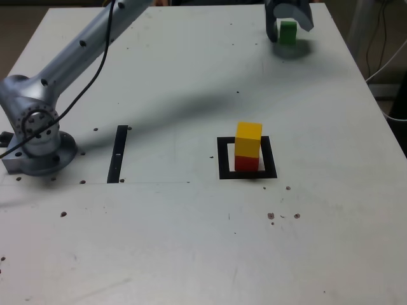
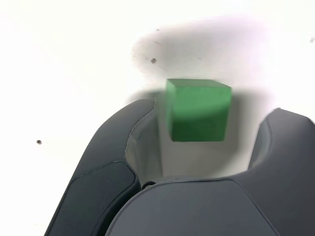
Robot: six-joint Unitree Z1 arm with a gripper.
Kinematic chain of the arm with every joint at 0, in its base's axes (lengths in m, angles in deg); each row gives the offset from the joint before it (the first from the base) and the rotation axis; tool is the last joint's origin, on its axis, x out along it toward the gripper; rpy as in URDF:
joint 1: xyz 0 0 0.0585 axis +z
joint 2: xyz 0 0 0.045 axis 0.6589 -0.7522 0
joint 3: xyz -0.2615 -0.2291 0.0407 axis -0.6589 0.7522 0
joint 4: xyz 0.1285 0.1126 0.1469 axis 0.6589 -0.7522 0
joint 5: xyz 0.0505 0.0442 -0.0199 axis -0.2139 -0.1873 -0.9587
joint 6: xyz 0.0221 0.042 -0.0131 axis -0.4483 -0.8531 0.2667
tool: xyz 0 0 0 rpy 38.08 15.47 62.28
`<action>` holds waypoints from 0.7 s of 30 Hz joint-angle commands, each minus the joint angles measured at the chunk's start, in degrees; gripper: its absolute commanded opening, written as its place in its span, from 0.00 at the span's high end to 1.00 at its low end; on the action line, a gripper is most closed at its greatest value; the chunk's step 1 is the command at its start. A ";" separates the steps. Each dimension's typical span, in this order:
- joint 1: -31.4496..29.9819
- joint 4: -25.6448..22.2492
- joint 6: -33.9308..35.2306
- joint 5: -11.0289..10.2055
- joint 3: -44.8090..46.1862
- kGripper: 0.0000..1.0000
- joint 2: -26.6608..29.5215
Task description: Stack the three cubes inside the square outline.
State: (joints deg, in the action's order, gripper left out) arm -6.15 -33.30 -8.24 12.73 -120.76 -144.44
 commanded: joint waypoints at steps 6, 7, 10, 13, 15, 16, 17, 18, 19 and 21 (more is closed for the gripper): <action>0.08 0.53 -0.41 0.93 0.25 0.78 -1.22; 0.08 0.55 -0.41 0.96 0.30 0.78 -1.26; 0.08 0.62 -0.43 0.98 0.42 0.78 -1.33; 0.07 0.65 -0.48 1.01 0.45 0.79 -1.35; 0.06 0.59 -0.52 1.02 0.43 0.79 -1.33; 0.06 0.54 -0.54 1.02 0.42 0.79 -1.30; 0.05 0.49 -0.55 1.02 0.40 0.80 -1.28; 0.05 0.44 -0.58 1.02 0.39 0.80 -1.25; 0.04 0.38 -0.61 1.02 0.38 0.80 -1.22; 0.02 0.28 -0.70 1.02 0.36 0.81 -1.17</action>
State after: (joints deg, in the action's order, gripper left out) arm -6.15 -32.82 -8.76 13.70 -120.20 -145.34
